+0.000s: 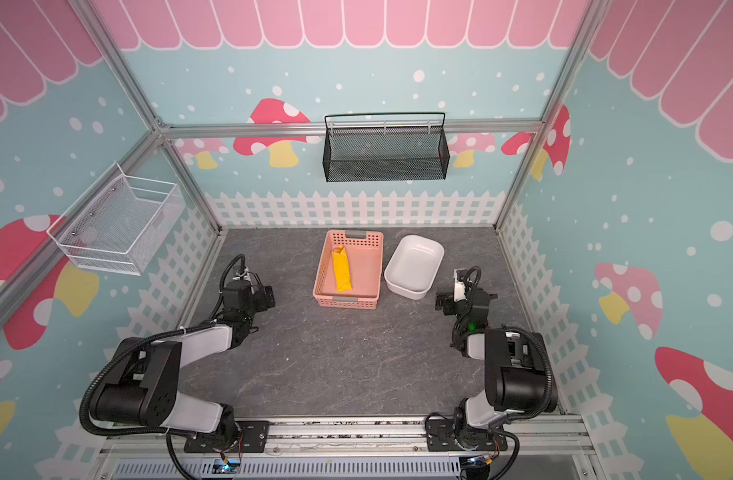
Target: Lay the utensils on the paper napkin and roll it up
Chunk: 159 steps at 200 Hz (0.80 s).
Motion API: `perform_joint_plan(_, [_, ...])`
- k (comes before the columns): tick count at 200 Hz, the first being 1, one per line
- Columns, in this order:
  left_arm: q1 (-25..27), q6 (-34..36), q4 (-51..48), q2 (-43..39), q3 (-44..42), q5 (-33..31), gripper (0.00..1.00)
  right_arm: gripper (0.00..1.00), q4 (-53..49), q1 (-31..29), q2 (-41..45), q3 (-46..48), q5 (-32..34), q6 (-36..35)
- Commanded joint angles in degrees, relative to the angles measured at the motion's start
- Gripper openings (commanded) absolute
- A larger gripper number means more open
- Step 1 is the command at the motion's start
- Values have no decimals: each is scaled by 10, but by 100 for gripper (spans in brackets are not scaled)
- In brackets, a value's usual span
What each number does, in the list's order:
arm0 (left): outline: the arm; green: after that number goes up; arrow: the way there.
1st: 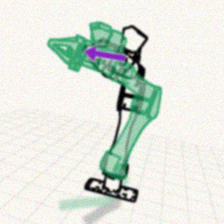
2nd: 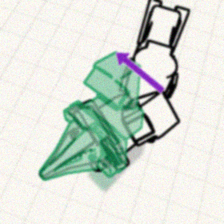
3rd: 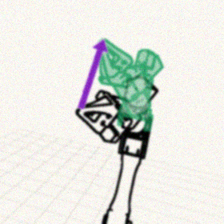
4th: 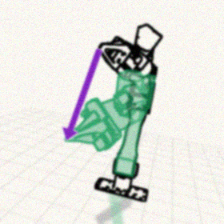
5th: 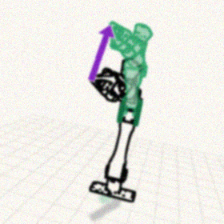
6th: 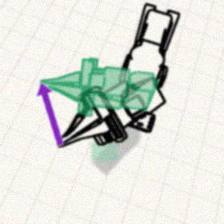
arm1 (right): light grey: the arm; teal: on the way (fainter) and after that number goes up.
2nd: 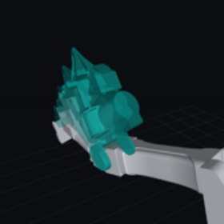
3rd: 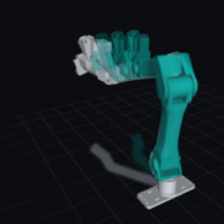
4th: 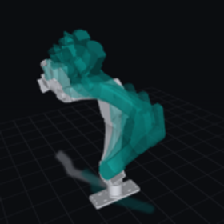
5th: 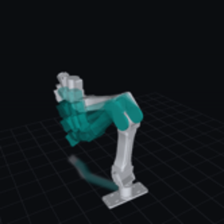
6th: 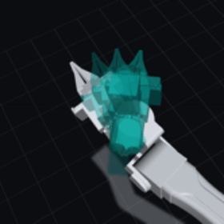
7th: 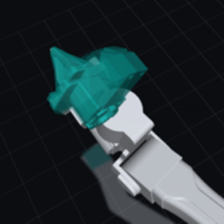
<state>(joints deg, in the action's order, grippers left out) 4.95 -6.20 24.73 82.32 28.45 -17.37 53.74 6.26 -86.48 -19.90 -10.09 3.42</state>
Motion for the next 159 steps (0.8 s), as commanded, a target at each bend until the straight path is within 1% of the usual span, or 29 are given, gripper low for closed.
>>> perform_joint_plan(1, [-3, 14, 112, -33, -33, -6, 100, 100, 94, -5, 7, 19, -2, -18])
perform_joint_plan(21, [-3, 20, 130, -39, -45, 6, 100, 100, 93, -8, 6, 19, 3, -19])
perform_joint_plan(42, [2, 26, 147, -49, -60, 15, 100, 99, 107, -23, 7, 28, 46, -24])
perform_joint_plan(54, [4, 33, 156, -53, -66, 28, 100, 100, 123, -27, 8, 37, 55, -26])
perform_joint_plan(69, [4, 40, 148, -49, -59, 43, 100, 100, 165, -28, 4, 60, 62, -25])
perform_joint_plan(83, [6, 44, 144, -47, -57, 47, 100, 99, 235, -29, -15, 87, 55, -27])
perform_joint_plan(94, [13, 50, 160, -56, -69, 46, 100, 100, 199, -30, -5, 78, 63, -28])
perform_joint_plan(104, [22, 58, 179, -64, -85, 45, 100, 99, 224, -31, -13, 83, 62, -27])
perform_joint_plan(115, [24, 59, 182, -65, -88, 44, 100, 100, 206, -31, -7, 80, 64, -28])
perform_joint_plan(125, [23, 65, 181, -57, -81, 40, 100, 100, 221, -31, -12, 82, 63, -28])
perform_joint_plan(137, [22, 77, 213, -33, -82, 39, 100, 99, 212, -32, -10, 81, 65, -28])
perform_joint_plan(151, [11, 75, 310, 23, -103, 39, 100, 100, 215, -32, -10, 82, 65, -28])
perform_joint_plan(159, [2, 71, 366, 47, -115, 55, 100, 99, 218, -32, -9, 82, 64, -28])
